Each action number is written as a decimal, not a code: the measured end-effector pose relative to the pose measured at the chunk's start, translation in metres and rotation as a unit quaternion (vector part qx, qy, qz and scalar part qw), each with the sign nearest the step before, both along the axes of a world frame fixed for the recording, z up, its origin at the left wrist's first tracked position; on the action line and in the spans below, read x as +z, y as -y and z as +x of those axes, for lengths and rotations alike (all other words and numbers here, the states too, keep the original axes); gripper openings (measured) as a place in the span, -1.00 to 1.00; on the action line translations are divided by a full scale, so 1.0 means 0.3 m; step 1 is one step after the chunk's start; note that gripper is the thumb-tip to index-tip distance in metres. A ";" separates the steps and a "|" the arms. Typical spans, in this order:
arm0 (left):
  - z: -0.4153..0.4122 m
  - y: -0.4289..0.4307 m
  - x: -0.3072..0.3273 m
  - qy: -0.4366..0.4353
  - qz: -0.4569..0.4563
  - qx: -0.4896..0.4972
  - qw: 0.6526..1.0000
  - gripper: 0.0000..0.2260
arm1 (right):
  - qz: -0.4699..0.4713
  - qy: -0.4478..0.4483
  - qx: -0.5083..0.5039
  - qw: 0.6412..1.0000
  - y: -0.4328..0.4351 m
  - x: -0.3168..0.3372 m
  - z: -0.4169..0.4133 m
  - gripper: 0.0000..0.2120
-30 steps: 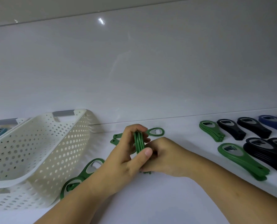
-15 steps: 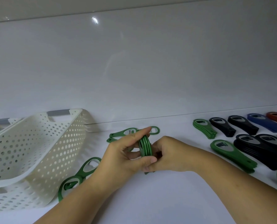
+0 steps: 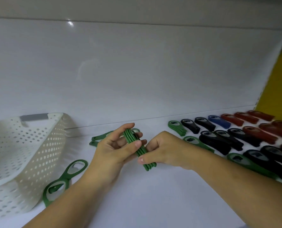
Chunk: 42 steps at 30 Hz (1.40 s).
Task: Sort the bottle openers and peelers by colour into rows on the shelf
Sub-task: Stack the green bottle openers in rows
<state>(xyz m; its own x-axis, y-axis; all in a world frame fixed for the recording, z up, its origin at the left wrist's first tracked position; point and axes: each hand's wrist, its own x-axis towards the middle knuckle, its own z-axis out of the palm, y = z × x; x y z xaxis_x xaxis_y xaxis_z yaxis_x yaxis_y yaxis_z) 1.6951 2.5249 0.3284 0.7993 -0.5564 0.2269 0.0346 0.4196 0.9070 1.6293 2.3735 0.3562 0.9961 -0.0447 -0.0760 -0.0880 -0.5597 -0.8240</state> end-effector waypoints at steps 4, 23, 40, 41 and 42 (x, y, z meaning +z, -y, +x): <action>-0.051 0.030 -0.042 0.007 0.059 -0.093 0.994 -0.41 | -0.049 -0.018 -0.093 0.994 0.026 -0.027 -0.140 -0.54; -0.096 0.015 -0.039 0.081 0.258 -0.119 0.955 -0.82 | -0.417 -0.216 -0.197 0.861 0.279 0.056 -0.402 -0.41; 0.128 -0.074 -0.017 0.277 0.438 0.228 0.824 -0.85 | -0.257 0.038 -0.168 0.951 0.005 -0.177 0.308 -0.57; 0.141 -0.079 -0.020 0.269 0.442 0.241 0.821 -0.85 | -0.279 0.029 -0.185 0.942 0.002 -0.175 0.347 -0.60; 0.149 -0.082 -0.023 0.265 0.449 0.246 0.817 -0.86 | -0.309 0.021 -0.202 0.929 0.000 -0.174 0.376 -0.64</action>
